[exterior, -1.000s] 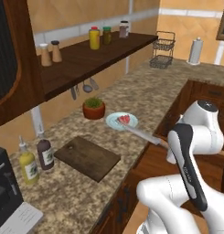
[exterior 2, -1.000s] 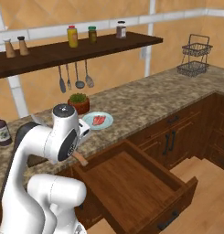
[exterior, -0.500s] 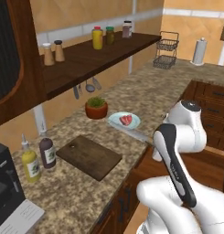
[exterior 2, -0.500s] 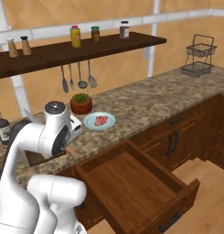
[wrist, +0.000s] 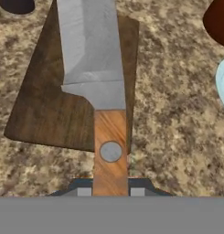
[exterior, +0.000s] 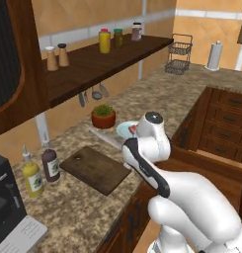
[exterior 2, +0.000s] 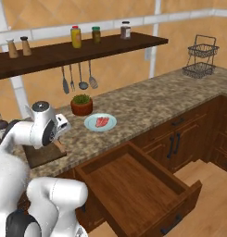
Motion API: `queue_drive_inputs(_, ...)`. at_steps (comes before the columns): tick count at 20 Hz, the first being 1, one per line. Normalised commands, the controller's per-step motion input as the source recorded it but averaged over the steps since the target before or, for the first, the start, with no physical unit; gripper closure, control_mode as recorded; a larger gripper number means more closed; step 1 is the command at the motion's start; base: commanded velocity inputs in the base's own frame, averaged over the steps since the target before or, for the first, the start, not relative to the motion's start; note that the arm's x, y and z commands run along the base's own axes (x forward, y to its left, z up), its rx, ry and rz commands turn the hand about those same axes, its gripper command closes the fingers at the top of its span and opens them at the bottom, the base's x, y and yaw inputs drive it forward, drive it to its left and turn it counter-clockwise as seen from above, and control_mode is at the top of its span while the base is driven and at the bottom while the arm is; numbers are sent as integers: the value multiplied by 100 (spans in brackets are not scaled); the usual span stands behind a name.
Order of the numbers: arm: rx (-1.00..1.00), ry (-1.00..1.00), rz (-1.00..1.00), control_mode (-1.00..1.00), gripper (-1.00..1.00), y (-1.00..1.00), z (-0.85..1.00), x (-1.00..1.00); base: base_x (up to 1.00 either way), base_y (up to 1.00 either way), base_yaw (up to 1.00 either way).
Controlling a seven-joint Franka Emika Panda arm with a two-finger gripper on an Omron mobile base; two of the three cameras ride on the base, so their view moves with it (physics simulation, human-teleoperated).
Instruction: Pick up the knife from the drawer and place it on the cutting board. Then place the meat from the plate to the cutting board.
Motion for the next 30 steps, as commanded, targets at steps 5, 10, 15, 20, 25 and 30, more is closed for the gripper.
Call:
queue_drive_inputs(5,0,24,-1,-100,100,45,-45,43,0,0,0)
queue_drive_inputs(10,-2,23,0,-100,-100,45,-79,25,0,0,0)
queue_drive_inputs(15,-7,4,0,-100,-100,9,-33,22,0,0,0)
queue_drive_inputs(20,-1,0,-1,-100,-100,1,8,3,0,0,0)
queue_drive_inputs(25,3,-1,-4,-100,-100,-42,20,-96,0,0,0)
queue_drive_inputs(30,1,-35,0,-100,-100,-16,35,-98,0,0,0)
